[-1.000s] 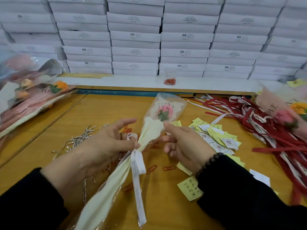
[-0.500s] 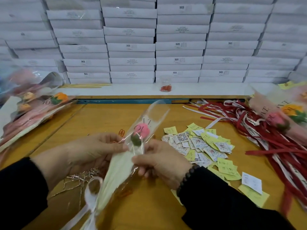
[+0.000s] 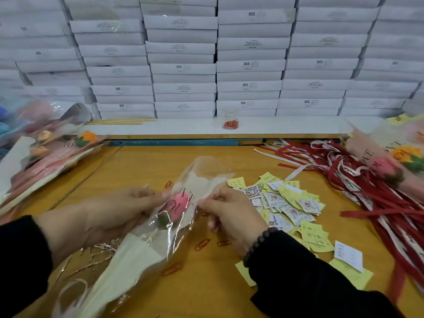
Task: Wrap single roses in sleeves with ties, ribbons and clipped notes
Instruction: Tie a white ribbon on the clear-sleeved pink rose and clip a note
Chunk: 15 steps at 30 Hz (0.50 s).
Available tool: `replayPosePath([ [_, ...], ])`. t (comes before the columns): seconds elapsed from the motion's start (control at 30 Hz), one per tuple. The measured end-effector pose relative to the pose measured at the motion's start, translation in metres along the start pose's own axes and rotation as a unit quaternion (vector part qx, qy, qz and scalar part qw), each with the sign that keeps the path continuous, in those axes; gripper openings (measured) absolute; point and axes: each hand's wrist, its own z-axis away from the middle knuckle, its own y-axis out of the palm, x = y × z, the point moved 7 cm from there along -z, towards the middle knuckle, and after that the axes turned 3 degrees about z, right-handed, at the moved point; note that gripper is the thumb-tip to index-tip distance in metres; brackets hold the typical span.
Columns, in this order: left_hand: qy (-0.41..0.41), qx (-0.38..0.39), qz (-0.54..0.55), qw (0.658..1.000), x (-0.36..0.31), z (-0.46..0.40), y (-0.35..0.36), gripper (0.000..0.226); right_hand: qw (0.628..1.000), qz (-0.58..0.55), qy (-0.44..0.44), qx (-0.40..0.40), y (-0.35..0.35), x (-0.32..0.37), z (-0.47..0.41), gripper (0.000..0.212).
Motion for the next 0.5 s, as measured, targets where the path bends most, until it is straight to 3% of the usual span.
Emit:
replayPosePath([
  [0.17, 0.009, -0.007, 0.024, 1.000, -0.015, -0.009, 0.001, 0.046, 0.995, 0.023, 0.016, 0.091, 0.018, -0.003, 0.007, 0.017],
  [0.23, 0.015, 0.014, 0.040, 0.999, -0.016, -0.009, 0.003, 0.053, 0.994, 0.015, 0.025, 0.106, 0.020, -0.003, 0.007, 0.017],
  [0.3, 0.025, 0.032, 0.069, 0.997, -0.015, -0.008, 0.005, 0.059, 0.996, -0.020, 0.033, 0.085, 0.017, -0.003, 0.004, 0.014],
  [0.4, 0.023, 0.050, 0.095, 0.994, -0.014, -0.006, 0.009, 0.030, 0.999, -0.026, 0.031, 0.022, 0.003, -0.002, -0.002, 0.026],
  [0.5, 0.003, 0.067, 0.059, 0.996, -0.012, -0.008, 0.016, 0.037, 1.000, -0.028, 0.003, 0.001, -0.004, -0.001, -0.003, 0.011],
])
